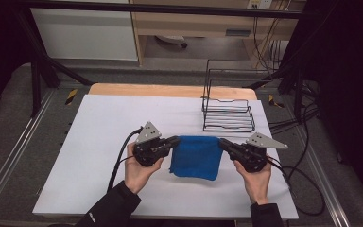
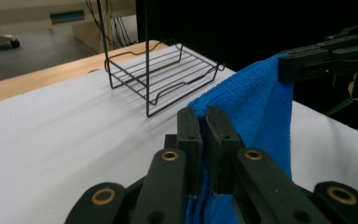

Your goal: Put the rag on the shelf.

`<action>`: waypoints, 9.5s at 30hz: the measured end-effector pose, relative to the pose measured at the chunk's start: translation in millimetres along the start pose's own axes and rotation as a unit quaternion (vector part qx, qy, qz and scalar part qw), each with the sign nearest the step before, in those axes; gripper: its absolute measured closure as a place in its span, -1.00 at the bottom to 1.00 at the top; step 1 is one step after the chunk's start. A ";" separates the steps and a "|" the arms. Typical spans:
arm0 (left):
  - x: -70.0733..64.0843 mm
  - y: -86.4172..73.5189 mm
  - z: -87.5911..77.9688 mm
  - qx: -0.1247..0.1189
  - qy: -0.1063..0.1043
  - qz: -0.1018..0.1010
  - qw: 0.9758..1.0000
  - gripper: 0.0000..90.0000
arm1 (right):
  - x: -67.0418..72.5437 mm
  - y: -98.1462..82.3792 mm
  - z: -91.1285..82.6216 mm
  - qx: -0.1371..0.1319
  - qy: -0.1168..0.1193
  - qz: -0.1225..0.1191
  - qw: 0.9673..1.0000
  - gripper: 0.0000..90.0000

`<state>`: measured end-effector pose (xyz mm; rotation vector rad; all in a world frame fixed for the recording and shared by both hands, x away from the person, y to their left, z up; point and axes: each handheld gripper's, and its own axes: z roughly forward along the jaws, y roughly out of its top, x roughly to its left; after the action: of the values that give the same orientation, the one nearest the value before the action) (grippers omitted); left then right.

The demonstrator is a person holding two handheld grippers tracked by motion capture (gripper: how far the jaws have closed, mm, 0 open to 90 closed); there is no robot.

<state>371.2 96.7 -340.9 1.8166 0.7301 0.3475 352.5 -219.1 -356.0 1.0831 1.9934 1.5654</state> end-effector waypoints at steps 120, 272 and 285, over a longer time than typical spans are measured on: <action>-5.0 236.5 75.4 -0.226 0.025 0.025 0.973 0.90 | -74.7 210.2 -46.8 -0.232 -0.172 -0.088 0.953 0.92; 37.1 83.4 74.0 0.051 0.031 0.054 0.997 -0.67 | -76.6 97.4 -13.7 -0.021 -0.083 -0.039 0.996 -0.40; 60.6 29.4 4.4 0.087 0.078 0.058 0.991 -0.85 | -45.8 71.3 -2.2 -0.016 -0.040 -0.011 0.999 -0.84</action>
<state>429.3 125.4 -322.0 2.0193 0.7847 0.5192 403.5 -249.6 -295.6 1.0897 1.9159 1.5125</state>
